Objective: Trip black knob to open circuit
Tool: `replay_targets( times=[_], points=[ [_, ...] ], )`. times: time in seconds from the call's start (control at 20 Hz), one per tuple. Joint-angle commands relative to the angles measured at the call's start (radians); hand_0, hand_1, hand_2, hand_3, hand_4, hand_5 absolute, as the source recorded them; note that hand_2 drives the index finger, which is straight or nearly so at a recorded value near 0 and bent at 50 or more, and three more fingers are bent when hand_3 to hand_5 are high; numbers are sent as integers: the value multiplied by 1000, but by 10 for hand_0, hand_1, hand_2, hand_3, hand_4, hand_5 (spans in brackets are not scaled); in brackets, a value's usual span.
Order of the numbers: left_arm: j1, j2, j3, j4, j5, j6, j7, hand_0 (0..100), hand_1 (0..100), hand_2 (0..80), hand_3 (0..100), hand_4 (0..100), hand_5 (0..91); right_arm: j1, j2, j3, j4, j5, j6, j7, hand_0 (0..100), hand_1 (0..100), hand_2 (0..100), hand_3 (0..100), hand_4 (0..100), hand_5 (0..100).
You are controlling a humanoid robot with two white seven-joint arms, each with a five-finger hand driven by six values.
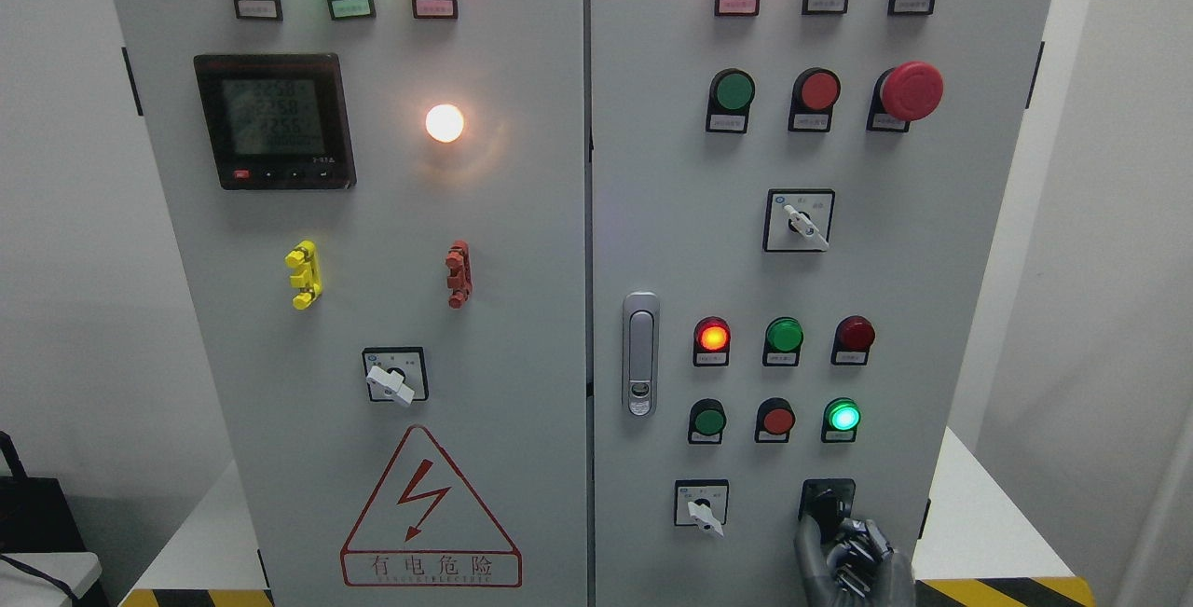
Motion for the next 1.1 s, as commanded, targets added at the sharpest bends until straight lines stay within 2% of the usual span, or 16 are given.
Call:
replay_targets(
  times=[0.0, 1.05],
  points=[
    [-8, 0, 0, 0, -34, 0, -1, 120, 389, 0, 0, 0, 0, 5, -1, -6, 1, 41, 0, 0, 612, 778, 626, 930, 912, 964],
    [-8, 0, 0, 0, -32, 0, -1, 120, 389, 0, 0, 0, 0, 7, -4, -10, 6, 73, -3, 0, 590, 779, 611, 922, 901, 957]
  ],
)
